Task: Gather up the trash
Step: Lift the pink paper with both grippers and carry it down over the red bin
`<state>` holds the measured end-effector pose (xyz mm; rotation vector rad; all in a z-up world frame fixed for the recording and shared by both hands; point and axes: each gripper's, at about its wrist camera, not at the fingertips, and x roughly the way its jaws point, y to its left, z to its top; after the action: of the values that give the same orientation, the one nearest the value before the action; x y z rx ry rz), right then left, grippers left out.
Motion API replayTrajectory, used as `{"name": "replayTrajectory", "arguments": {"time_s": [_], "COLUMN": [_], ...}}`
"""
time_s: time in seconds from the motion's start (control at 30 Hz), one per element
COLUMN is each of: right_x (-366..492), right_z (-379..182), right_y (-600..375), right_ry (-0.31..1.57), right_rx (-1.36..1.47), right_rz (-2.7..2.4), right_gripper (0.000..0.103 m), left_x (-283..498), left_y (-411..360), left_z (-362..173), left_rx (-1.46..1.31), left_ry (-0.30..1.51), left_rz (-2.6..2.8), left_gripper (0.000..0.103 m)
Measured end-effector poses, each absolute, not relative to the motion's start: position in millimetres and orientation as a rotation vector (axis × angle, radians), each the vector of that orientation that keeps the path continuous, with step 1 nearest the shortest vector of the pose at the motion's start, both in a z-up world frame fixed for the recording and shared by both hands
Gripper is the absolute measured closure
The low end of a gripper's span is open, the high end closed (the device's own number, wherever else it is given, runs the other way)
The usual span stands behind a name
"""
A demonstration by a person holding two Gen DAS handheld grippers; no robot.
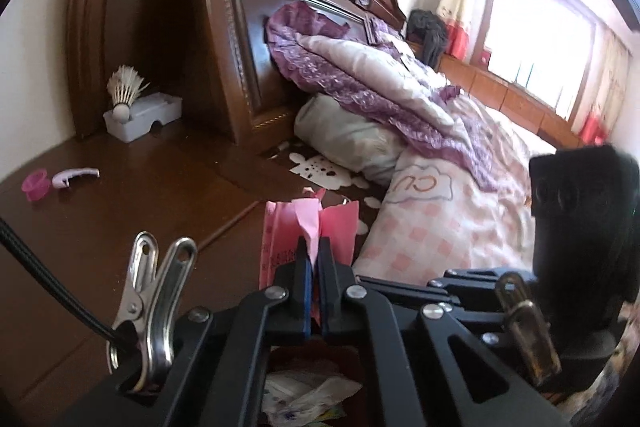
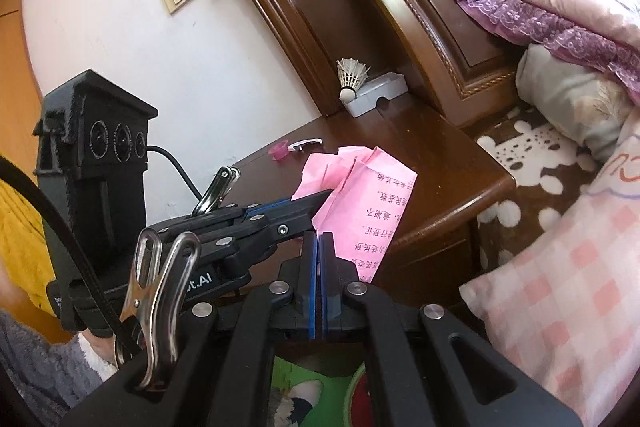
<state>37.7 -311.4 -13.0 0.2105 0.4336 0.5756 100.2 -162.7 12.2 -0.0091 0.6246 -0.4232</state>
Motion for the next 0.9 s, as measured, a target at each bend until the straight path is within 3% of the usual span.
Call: {"name": "replayTrajectory", "arguments": {"time_s": [0.43,0.9], "right_x": [8.5,12.9], "right_z": [-59.7,-129.8], "right_y": [-324.3,-324.7], "right_ry": [0.508,0.706], "right_rx": [0.265,0.221], "right_rz": [0.541,0.487], "right_gripper": [0.101,0.101], "left_x": [76.1,72.8], "left_y": [-181.8,-197.2], "left_z": [-30.4,-107.5], "left_rx": [0.022,0.099], "left_ry": [0.751,0.932], "left_rz": [-0.495,-0.455], "left_gripper": [0.101,0.101]}}
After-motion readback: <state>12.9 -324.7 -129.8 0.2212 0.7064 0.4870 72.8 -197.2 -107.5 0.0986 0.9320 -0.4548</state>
